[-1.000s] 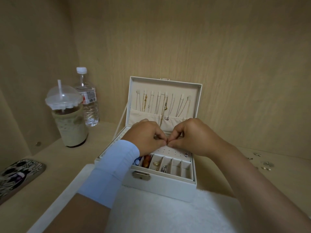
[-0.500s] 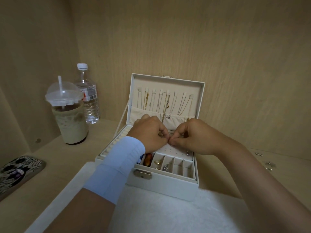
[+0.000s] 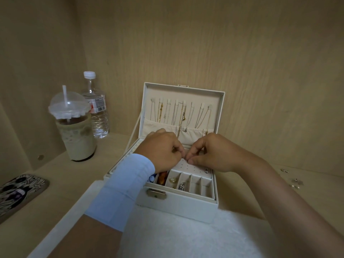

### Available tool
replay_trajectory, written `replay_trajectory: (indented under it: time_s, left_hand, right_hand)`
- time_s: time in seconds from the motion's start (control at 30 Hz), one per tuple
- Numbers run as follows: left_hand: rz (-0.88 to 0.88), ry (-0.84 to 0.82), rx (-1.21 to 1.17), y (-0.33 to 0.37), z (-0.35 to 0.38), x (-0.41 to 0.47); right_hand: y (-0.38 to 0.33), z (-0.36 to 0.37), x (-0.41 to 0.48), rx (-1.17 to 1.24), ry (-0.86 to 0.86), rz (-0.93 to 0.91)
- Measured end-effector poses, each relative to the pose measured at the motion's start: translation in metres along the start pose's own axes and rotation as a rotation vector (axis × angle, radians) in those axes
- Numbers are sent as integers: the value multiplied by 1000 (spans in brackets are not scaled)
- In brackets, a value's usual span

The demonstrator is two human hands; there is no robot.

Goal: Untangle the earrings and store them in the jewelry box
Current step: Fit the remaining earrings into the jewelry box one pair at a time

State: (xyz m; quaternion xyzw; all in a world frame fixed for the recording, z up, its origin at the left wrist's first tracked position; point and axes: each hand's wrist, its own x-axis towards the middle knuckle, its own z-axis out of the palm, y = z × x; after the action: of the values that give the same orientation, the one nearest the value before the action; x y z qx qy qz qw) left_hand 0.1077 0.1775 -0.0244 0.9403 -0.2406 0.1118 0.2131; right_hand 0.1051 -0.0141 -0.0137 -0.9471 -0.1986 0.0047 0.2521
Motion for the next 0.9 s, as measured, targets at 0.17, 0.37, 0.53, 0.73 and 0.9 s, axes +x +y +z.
replay_trajectory:
  time_s: [0.17,0.37,0.53,0.73,0.9]
  left_hand:
    - [1,2,-19,-1,2,-1]
    - [-13,117,-141,7,-1,-4]
    - [84,128,-170,56,4,5]
    - [103,-143,-71,130,40,39]
    - [26,-353,43,157,81,61]
  right_hand:
    - [2,-1,0,56,-2,-3]
    - [7,-22,-14,152,96,0]
    - [44,-66,-57,71,217,97]
    - [94,-71,-104,-109,127,247]
    - [118,-63,-112,-177,26,305]
